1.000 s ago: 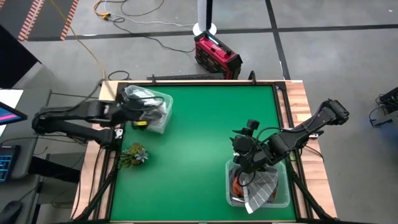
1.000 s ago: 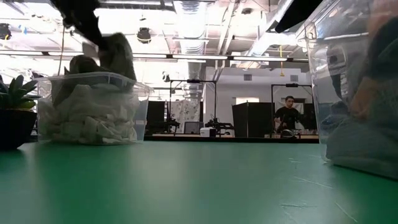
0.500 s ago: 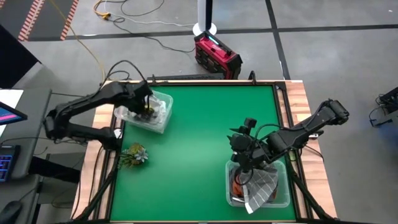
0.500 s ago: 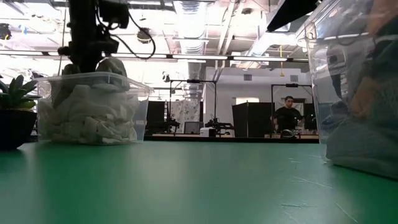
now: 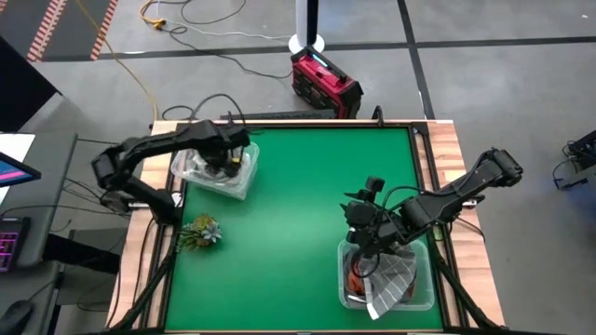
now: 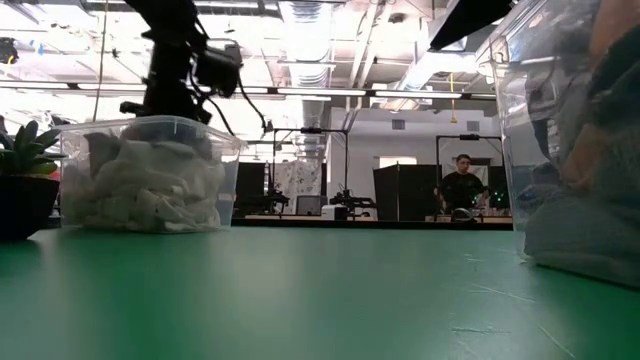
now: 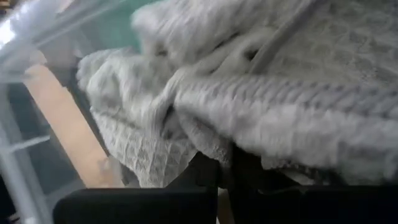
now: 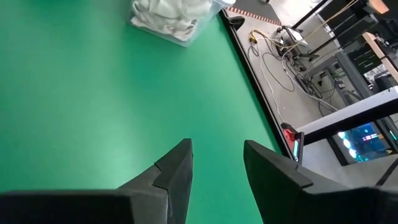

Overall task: Sort towels by color in basket
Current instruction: Put the light gray towel into the top transparent bin

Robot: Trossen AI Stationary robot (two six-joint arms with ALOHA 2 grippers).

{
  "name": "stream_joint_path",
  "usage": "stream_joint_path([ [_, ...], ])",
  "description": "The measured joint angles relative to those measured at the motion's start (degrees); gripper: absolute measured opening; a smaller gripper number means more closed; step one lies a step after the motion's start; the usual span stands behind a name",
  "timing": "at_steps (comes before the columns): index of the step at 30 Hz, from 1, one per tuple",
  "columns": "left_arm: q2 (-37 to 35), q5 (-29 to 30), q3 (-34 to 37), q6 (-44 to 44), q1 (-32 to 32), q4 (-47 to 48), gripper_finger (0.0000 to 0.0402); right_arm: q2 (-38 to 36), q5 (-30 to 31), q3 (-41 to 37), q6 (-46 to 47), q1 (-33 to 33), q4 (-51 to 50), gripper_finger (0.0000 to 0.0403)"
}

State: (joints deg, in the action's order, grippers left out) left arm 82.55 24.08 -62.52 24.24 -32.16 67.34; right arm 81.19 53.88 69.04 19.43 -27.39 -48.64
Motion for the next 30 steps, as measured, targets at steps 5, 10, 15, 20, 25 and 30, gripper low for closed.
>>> stream_joint_path([
  [5, 6.29, 2.09, 0.0, -0.4, 1.35, -0.21, 0.0008, 0.0, -0.12, 0.0, 0.51, -1.03, -0.23, 0.0179],
  [10, 9.6, 3.22, 0.06, 0.14, 1.6, -1.21, 0.0008, 0.0, -0.12, 0.0, 1.41, -3.13, -0.2, 0.0179],
  [15, 9.63, 0.97, 2.68, -1.08, 1.87, -5.54, 0.0008, 0.0, -0.12, 0.0, 3.0, -5.14, -0.15, 0.0179],
  [20, 9.56, -3.69, 5.75, -3.22, 1.7, -8.39, 0.0008, 0.0, -0.12, 0.0, 4.12, -6.36, 0.26, 0.0179],
  [25, 9.59, -5.67, 6.56, -4.34, 1.46, -10.55, 0.0008, 0.0, 0.03, 0.0, 4.18, -6.21, 1.6, 0.0179],
  [30, 8.59, -1.9, 6.86, -5.36, 1.91, -10.34, 0.0027, 0.0, 0.23, 0.0, 5.0, -6.21, 1.68, 0.0179],
])
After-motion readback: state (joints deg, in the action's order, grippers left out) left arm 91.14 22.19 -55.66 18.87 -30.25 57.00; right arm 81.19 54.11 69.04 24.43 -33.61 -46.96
